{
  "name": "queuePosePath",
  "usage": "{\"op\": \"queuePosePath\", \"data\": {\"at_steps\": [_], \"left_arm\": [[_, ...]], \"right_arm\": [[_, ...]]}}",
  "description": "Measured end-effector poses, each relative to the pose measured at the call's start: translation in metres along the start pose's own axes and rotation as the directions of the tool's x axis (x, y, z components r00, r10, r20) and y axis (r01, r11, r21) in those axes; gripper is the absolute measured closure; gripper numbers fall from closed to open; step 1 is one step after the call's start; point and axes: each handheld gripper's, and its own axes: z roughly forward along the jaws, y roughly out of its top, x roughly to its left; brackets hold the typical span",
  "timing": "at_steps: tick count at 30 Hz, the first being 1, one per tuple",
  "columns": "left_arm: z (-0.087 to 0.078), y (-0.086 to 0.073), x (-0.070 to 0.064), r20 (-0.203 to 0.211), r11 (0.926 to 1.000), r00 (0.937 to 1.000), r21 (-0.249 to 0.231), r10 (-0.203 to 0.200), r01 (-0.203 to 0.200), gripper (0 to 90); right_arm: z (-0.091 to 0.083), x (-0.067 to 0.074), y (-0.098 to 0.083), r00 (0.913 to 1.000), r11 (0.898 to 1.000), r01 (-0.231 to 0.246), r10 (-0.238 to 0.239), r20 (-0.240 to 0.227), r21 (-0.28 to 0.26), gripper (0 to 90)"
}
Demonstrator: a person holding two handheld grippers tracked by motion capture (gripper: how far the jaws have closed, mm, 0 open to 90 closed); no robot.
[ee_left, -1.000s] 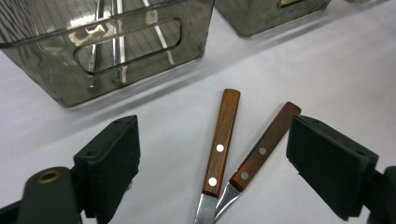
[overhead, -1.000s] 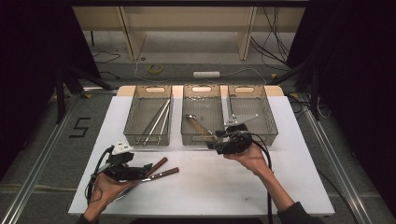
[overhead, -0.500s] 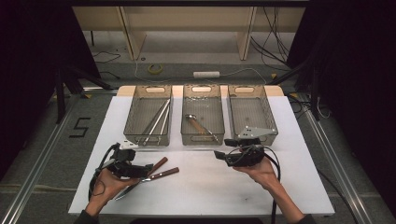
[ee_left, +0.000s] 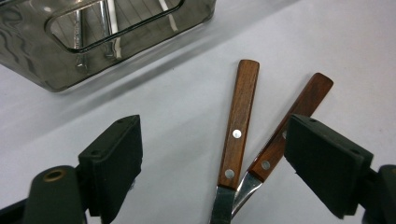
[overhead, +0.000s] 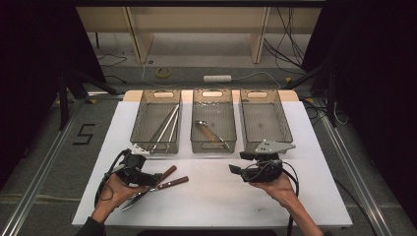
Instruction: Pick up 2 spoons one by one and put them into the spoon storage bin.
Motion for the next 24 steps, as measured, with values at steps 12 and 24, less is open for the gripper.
{"op": "queuePosePath", "data": {"at_steps": [12, 24], "left_arm": [[0.008, 0.009, 0.002, -0.007, 0.997, 0.9998, 0.075, 0.018, -0.017, 19.5], [0.018, 0.012, 0.007, -0.017, 0.9903, 0.9997, 0.138, 0.02, -0.017, 19.9]], "right_arm": [[-0.015, -0.003, -0.01, 0.9995, 0.999, -0.025, 0.026, 0.018, -0.028, 30.5], [-0.018, 0.001, -0.016, 0.9995, 0.999, -0.031, 0.031, 0.01, -0.013, 28.5]]}}
